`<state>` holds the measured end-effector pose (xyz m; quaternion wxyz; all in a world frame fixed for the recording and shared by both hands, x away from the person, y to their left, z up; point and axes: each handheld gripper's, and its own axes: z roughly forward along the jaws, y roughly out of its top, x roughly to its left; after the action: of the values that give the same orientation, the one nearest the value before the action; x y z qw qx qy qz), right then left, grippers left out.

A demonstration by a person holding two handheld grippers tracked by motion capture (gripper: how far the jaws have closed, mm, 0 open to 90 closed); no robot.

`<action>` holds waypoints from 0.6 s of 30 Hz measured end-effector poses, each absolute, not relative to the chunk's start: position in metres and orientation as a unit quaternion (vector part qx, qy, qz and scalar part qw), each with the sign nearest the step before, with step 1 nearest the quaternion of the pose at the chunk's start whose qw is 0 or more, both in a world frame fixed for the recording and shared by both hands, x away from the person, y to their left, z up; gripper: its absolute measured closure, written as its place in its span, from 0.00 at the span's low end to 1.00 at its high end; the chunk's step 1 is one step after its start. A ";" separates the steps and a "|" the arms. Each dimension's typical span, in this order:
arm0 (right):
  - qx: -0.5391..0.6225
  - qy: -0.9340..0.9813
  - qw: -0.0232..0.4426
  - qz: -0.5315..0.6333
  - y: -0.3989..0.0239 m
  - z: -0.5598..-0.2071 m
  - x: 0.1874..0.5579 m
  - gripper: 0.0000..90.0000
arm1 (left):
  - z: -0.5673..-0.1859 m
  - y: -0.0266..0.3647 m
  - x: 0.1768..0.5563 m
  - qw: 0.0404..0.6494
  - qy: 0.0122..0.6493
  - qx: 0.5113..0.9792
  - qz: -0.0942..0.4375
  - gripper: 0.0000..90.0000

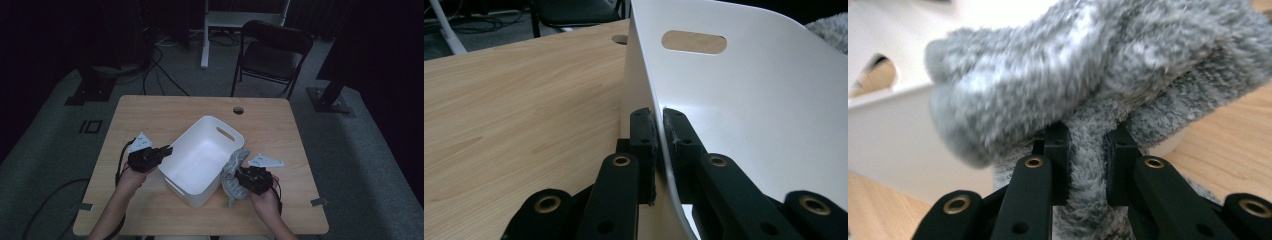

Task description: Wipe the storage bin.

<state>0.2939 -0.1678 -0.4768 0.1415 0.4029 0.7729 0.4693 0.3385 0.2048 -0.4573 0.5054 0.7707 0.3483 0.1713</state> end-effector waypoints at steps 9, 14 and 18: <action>0.405 0.777 0.150 0.458 -0.169 -0.488 0.300 0.86 | -0.458 0.204 0.339 0.508 0.360 0.762 0.178 0.92; 0.401 0.779 0.151 0.457 -0.178 -0.479 0.292 0.86 | -0.457 0.201 0.337 0.500 0.362 0.764 0.186 0.93; 0.386 0.774 0.154 0.478 -0.188 -0.468 0.272 0.86 | -0.457 0.201 0.338 0.499 0.360 0.766 0.185 0.93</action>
<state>0.2715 -0.1876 -0.4682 0.1543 0.3856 0.7740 0.4779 0.3382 0.2010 -0.4568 0.4990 0.7663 0.3600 0.1852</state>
